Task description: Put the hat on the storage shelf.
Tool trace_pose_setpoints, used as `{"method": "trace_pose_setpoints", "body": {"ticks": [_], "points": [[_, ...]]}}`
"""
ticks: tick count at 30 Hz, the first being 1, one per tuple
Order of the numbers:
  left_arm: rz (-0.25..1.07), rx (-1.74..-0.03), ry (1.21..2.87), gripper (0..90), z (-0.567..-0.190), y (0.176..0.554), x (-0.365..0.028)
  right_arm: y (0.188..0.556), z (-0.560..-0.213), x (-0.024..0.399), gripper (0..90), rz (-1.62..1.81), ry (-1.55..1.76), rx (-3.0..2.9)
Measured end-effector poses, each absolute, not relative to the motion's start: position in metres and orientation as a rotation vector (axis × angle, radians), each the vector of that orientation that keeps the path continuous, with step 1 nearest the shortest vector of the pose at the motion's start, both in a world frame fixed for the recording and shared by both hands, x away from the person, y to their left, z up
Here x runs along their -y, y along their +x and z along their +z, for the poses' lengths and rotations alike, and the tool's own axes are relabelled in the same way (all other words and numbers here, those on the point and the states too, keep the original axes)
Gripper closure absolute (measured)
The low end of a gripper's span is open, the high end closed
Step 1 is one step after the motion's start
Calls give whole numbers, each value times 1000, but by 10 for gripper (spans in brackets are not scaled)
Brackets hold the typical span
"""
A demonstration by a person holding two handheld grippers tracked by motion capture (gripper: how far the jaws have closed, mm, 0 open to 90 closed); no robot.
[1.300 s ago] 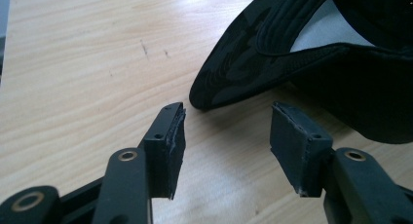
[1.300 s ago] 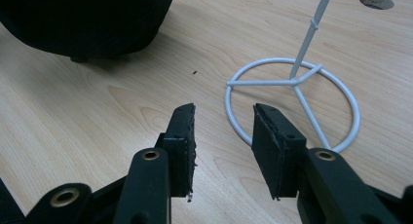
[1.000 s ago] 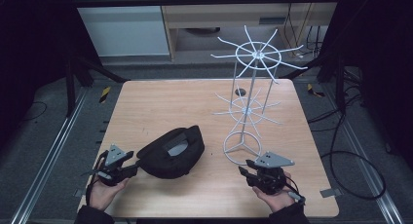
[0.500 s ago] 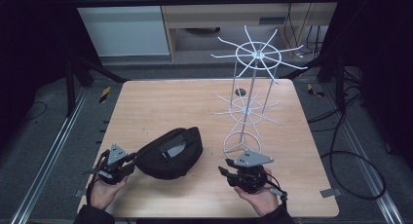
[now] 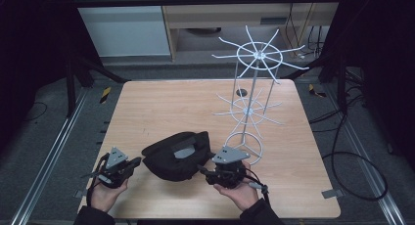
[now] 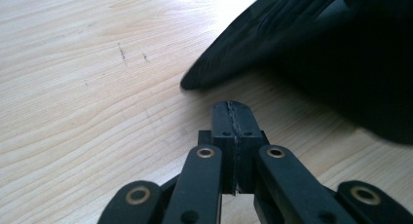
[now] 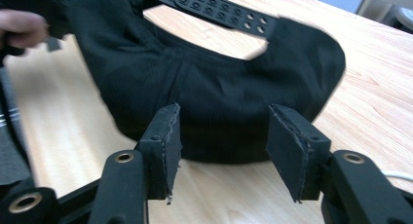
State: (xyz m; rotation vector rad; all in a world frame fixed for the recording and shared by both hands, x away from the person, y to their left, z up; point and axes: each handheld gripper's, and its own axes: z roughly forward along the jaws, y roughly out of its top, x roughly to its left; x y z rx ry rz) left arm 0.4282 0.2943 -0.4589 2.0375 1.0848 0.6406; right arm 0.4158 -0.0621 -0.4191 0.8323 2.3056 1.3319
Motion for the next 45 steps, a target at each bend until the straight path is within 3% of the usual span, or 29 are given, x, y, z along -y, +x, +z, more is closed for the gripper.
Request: {"method": "trace_pose_setpoints", "body": {"ticks": [3,13,23,30,33,37,39,43,45], "points": [[654,-1087,2032,853,-459,427,-295,424,-425,64,456,1322,854,-2299],[559,-969,1765,541,-413,400,-309,426,-430,68,543,1324,862,-2309],[481,-846,1822,352,-393,389,-284,427,-432,69,564,1315,875,-2309],[468,-791,1895,280,-391,400,-254,427,-432,68,567,1317,878,-2307],[451,-780,1925,291,-394,405,-246,427,-432,68,568,1322,873,-2306],[431,-791,1935,380,-399,410,-240,428,-433,69,570,1321,875,-2303],[413,-802,1933,456,-399,411,-242,428,-433,70,570,1323,880,-2301],[363,-826,1920,692,-401,412,-248,428,-434,73,565,1319,887,-2301],[337,-826,1911,753,-401,413,-250,428,-435,75,563,1313,891,-2302]]}}
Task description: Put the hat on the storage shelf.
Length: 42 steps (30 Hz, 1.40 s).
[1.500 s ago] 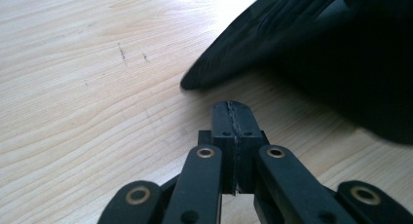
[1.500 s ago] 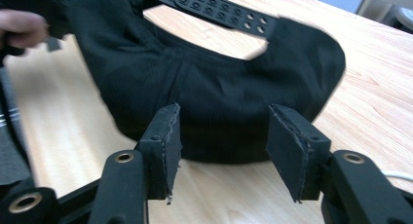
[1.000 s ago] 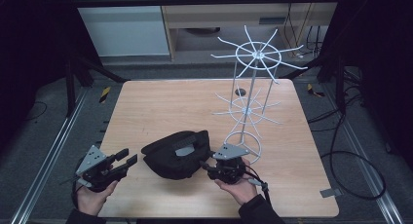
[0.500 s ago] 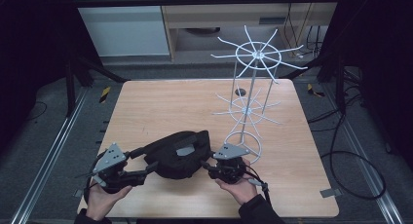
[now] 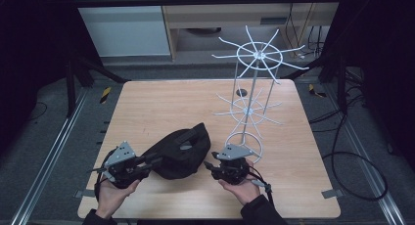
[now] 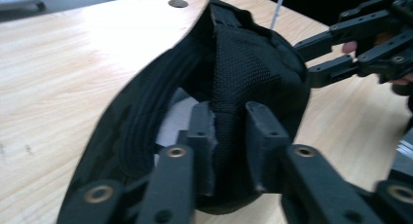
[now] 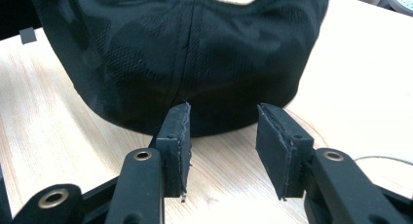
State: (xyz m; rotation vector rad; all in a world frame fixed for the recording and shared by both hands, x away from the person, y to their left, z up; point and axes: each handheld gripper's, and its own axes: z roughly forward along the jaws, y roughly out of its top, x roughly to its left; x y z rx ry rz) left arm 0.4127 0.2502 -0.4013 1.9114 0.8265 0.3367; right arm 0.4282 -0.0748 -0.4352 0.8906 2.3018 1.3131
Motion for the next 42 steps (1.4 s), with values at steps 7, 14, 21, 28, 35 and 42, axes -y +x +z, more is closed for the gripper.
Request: {"method": "trace_pose_setpoints", "body": {"ticks": [7,14,21,28,35,42], "points": [[335,-794,1901,817,-395,410,-246,429,-438,78,555,1303,900,-2301],[357,-773,1864,826,-378,414,-240,426,-437,82,551,1327,891,-2293],[368,-761,1834,829,-363,417,-237,425,-438,80,558,1367,861,-2309],[360,-740,1814,830,-354,420,-230,429,-446,71,570,1380,833,-2347],[345,-695,1813,831,-339,420,-215,432,-449,70,590,1379,818,-2339],[325,-694,1817,833,-337,424,-210,434,-449,72,674,1426,777,-2331]]}}
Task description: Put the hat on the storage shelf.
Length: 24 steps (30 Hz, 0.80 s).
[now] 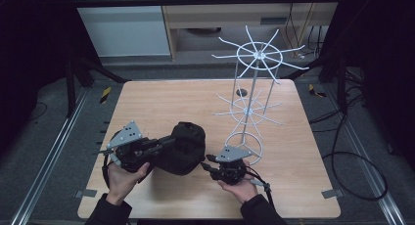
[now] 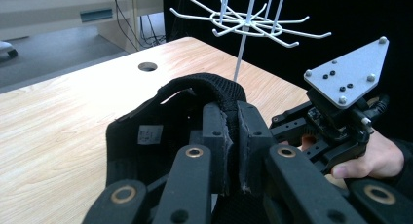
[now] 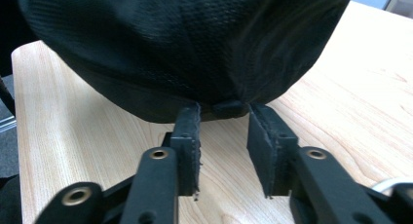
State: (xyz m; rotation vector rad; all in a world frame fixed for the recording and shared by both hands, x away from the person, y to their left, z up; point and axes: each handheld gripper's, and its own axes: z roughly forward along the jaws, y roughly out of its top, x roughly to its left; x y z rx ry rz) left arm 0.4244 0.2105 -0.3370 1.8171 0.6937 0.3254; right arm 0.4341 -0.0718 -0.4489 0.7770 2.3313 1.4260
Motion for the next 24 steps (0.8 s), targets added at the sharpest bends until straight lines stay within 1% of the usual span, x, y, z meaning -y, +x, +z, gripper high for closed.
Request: {"method": "trace_pose_setpoints", "body": {"ticks": [2,4,5,6,10,13,20,24], "points": [[304,-690,1819,834,-336,427,-210,435,-449,71,695,1426,774,-2337],[297,-688,1822,834,-336,428,-210,435,-449,71,697,1425,772,-2338],[298,-691,1823,834,-335,428,-210,436,-450,71,737,1423,766,-2336],[299,-689,1824,834,-334,428,-211,436,-449,72,751,1423,766,-2337],[288,-694,1815,834,-332,429,-213,436,-447,73,757,1434,759,-2330],[313,-708,1811,830,-332,430,-216,434,-444,75,758,1437,741,-2329],[346,-769,1750,786,-333,437,-230,427,-428,79,760,1462,720,-2315],[390,-807,1722,732,-332,438,-238,421,-414,78,760,1479,698,-2296]]}}
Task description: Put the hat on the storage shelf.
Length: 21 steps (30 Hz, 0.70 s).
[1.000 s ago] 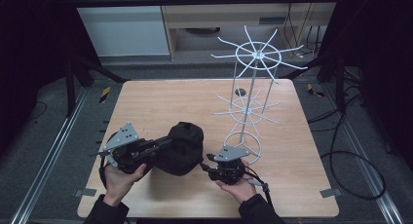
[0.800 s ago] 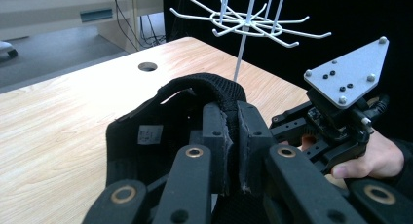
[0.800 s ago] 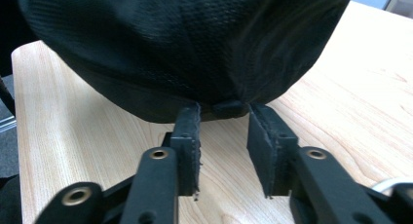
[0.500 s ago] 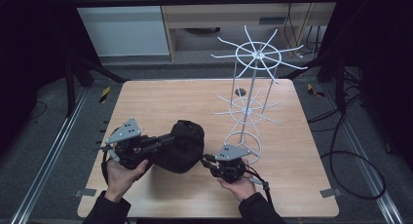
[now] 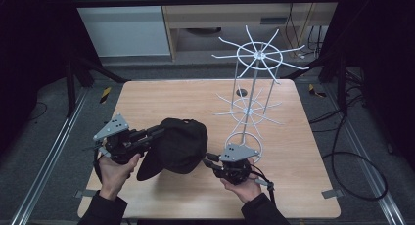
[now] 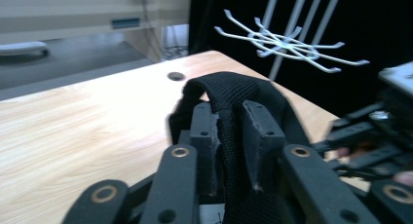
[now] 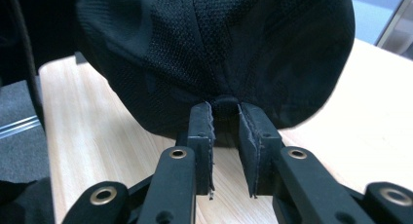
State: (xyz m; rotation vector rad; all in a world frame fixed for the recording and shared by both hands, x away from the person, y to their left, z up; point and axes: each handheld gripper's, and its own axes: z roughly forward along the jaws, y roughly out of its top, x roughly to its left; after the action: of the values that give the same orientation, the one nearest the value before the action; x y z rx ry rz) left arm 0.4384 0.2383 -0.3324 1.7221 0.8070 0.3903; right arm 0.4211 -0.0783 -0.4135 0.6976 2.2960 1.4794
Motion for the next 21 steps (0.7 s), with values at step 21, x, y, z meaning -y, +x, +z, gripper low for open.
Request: {"method": "trace_pose_setpoints", "body": {"ticks": [21], "points": [[596,-1047,1705,693,-352,437,-288,425,-385,40,900,1435,698,-2264]]}}
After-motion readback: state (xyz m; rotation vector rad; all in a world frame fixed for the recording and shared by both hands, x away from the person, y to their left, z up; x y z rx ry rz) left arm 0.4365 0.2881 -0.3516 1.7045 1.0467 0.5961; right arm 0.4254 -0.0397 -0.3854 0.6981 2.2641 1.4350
